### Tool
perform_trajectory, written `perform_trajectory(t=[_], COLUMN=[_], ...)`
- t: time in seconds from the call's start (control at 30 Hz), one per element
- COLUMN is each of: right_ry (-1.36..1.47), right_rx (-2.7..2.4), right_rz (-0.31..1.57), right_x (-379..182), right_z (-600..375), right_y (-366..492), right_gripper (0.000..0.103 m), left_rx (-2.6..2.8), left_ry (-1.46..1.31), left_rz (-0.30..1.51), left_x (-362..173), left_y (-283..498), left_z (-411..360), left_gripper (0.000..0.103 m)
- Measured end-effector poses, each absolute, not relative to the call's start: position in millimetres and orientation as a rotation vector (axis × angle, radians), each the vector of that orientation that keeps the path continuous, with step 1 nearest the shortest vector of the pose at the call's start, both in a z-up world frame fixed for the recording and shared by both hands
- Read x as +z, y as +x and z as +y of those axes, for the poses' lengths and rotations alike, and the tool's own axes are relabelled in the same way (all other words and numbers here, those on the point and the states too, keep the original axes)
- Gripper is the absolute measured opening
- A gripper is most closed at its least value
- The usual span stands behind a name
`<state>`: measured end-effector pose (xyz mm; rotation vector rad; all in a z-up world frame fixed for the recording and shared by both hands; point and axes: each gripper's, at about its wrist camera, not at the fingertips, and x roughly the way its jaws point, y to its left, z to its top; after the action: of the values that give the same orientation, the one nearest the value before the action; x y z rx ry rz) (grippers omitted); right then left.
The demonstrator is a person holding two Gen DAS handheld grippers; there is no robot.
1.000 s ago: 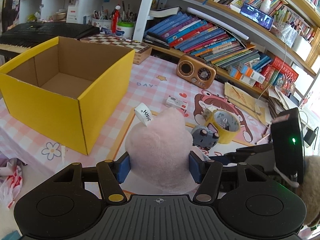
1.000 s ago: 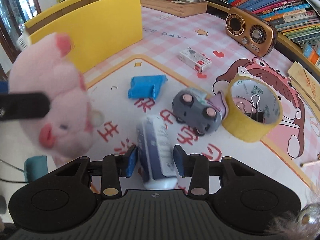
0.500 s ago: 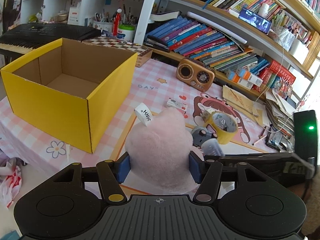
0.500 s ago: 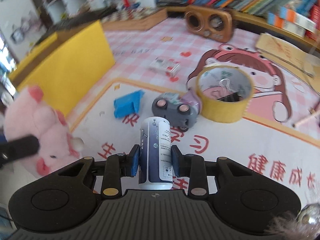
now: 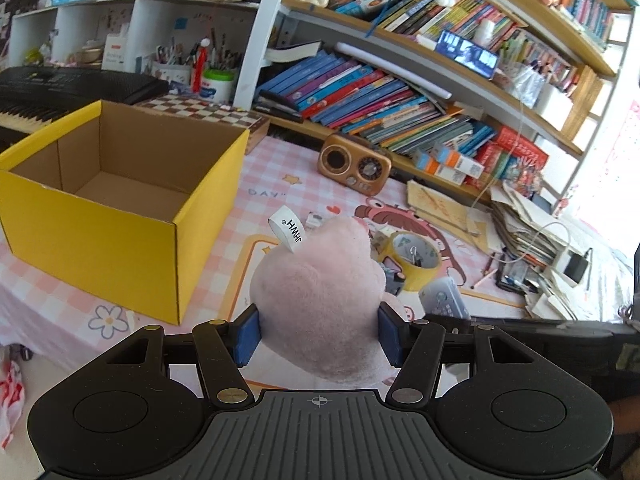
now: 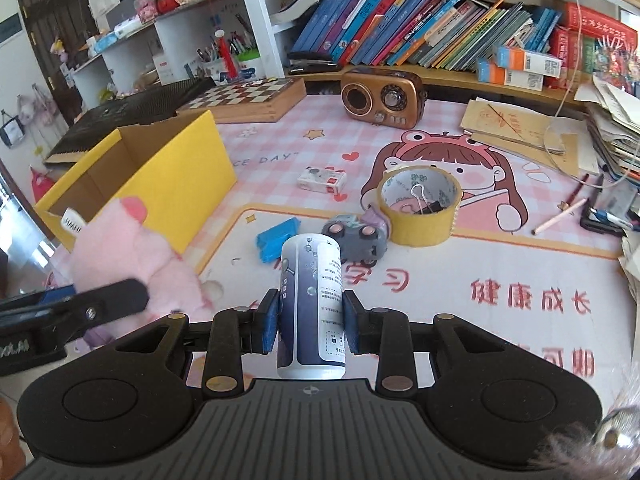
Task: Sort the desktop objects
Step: 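Lift the pig with left tool while right tool lifts the bottle toward the yellow box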
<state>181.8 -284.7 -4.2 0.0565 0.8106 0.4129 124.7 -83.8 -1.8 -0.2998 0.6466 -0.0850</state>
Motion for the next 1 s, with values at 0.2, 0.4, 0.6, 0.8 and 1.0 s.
perform_trajectory(t=[0.2, 0.4, 0.6, 0.8, 1.0], right_ry=[0.056, 0.034, 0.027, 0.039, 0.047], right_rx=[0.394, 0.390, 0.389, 0.391, 0.410], right_rz=[0.809, 0.807, 0.809, 0.821, 0.825], right_x=[-1, 1, 2, -2, -6], right_z=[-260, -229, -201, -178, -154], right_y=[153, 120, 90, 65, 44], right_gripper=[0.030, 0.030, 0.030, 0.030, 0.030], left_rx=[-0.121, -0.121, -0.131, -0.130, -0.115], left_ry=[-0.301, -0.319, -0.331, -0.326, -0.321], left_rz=[0.642, 0.645, 0.653, 0.658, 0.661], left_x=[-1, -2, -3, -4, -5], left_y=[105, 81, 57, 34, 12], left_z=[-62, -31, -6, 19, 40], left_gripper=[0.059, 0.059, 0.059, 0.059, 0.059])
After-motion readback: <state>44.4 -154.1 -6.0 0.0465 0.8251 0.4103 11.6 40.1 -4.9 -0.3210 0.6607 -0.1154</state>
